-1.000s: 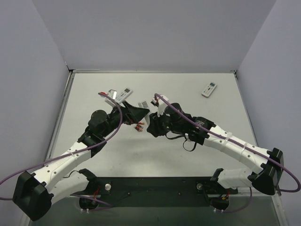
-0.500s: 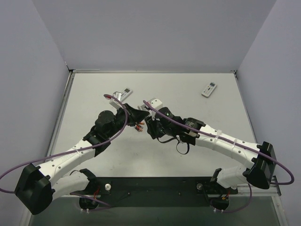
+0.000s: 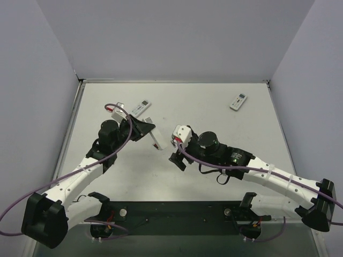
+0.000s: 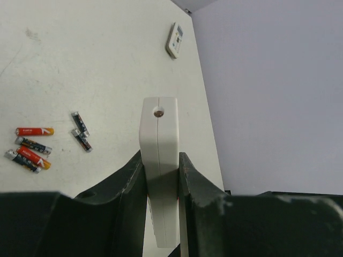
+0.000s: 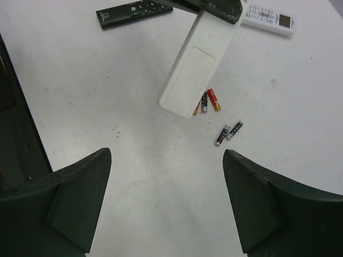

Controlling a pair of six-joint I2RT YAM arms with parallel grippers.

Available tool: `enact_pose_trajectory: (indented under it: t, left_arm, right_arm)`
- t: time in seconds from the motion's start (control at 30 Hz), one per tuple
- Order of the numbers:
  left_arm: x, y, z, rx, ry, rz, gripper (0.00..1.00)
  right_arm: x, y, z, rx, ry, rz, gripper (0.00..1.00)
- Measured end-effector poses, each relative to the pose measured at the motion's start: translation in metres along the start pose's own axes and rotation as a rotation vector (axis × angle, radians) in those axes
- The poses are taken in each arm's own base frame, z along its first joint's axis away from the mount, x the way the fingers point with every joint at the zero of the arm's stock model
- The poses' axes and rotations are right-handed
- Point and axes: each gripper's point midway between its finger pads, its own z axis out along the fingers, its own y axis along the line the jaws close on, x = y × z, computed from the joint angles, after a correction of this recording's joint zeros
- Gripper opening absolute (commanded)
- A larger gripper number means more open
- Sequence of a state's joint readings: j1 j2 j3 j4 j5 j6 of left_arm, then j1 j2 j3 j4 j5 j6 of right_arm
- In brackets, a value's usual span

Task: Load the batteries into the remote control

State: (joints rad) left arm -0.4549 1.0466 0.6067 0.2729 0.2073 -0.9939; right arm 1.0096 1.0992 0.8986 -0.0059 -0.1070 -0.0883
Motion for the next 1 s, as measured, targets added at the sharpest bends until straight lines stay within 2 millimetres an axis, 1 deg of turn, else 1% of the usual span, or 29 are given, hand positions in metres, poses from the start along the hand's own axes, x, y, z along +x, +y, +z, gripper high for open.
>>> enact_pose_trajectory:
  t: [0.07,0.13,0.23,0.33,0.47,0.57,0.67,0.83,1.0]
  left_arm:
    - [-0.002,0.008,-0.003,-0.013,0.028,-0.019,0.0]
    - [0.003,0.009,-0.006,-0.02,0.08,-0.033,0.0]
    - [0.009,-0.001,-0.008,0.001,0.157,-0.035,0.0]
    - [0.012,-0.014,-0.012,0.038,0.201,-0.035,0.0]
    - [0.018,-0.019,-0.015,0.055,0.245,-0.051,0.0]
    - [0.024,-0.019,-0.015,0.061,0.282,-0.072,0.0]
    - [0.028,-0.019,-0.016,0.063,0.302,-0.079,0.0]
    - [0.028,-0.024,-0.018,0.074,0.32,-0.081,0.0]
    - [0.028,-0.029,-0.019,0.088,0.33,-0.079,0.0]
  right_arm:
    - [0.003,0.005,-0.004,-0.05,-0.039,-0.114,0.86]
    - [0.008,0.01,-0.005,-0.087,-0.056,-0.204,0.86]
    - [0.012,0.016,-0.003,-0.129,-0.069,-0.322,0.86]
    - [0.006,0.021,0.001,-0.148,-0.096,-0.419,0.85]
    - [0.003,0.027,0.011,-0.164,-0.115,-0.518,0.82]
    - [0.003,0.028,0.018,-0.169,-0.117,-0.57,0.79]
    - [0.002,0.027,0.021,-0.168,-0.117,-0.603,0.77]
    - [-0.008,0.027,0.023,-0.165,-0.132,-0.634,0.75]
    - [-0.015,0.03,0.026,-0.178,-0.145,-0.656,0.71]
